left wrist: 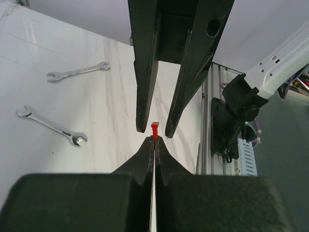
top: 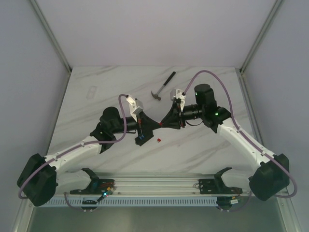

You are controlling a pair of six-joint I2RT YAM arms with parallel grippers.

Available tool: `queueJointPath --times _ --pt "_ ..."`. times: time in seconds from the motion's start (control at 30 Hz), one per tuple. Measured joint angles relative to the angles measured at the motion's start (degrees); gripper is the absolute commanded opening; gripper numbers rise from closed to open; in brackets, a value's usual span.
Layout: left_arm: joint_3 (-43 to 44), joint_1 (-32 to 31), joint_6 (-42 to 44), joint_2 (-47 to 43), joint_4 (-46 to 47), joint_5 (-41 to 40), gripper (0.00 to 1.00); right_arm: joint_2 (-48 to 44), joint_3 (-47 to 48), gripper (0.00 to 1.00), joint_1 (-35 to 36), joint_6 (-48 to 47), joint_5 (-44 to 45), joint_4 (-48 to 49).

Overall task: Snap on the fuse box
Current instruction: Pick up the fuse from the center of the board, then install the fuse at the fuse box base.

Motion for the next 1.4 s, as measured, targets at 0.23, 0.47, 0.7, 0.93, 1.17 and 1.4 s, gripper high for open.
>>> queueJointPath --times 0.23,0.47,0.7,0.93,1.17,1.4 --pt "0.42 -0.13 -0.11 0.44 0.11 0.70 0.00 0.00 0.24 0.20 0.04 -0.76 -0.68 -1.07" --pt "0.52 -0.15 -0.13 0.46 0.11 1.42 0.04 0.00 0.55 0.00 0.02 -1.46 -1.07 -1.92" --pt "0.52 -0.20 0.55 0.44 -0.26 0.02 0.33 0.07 0.63 0.00 0.02 -1.79 -0.63 -2.19" --pt "-2.56 -0.07 -0.72 -2.05 -4.20 -13.94 0.59 2.49 1.33 0.00 2.32 0.85 8.22 -2.14" --pt "-7.45 0.79 -7.85 -6.91 -13.25 -31.41 0.73 7.63 2.97 0.00 7.74 6.01 25.77 -2.14" --pt "-13.20 1.53 -18.64 -12.66 -20.76 -42.86 0.81 11.89 4.66 0.00 12.92 10.69 42.36 -2.08"
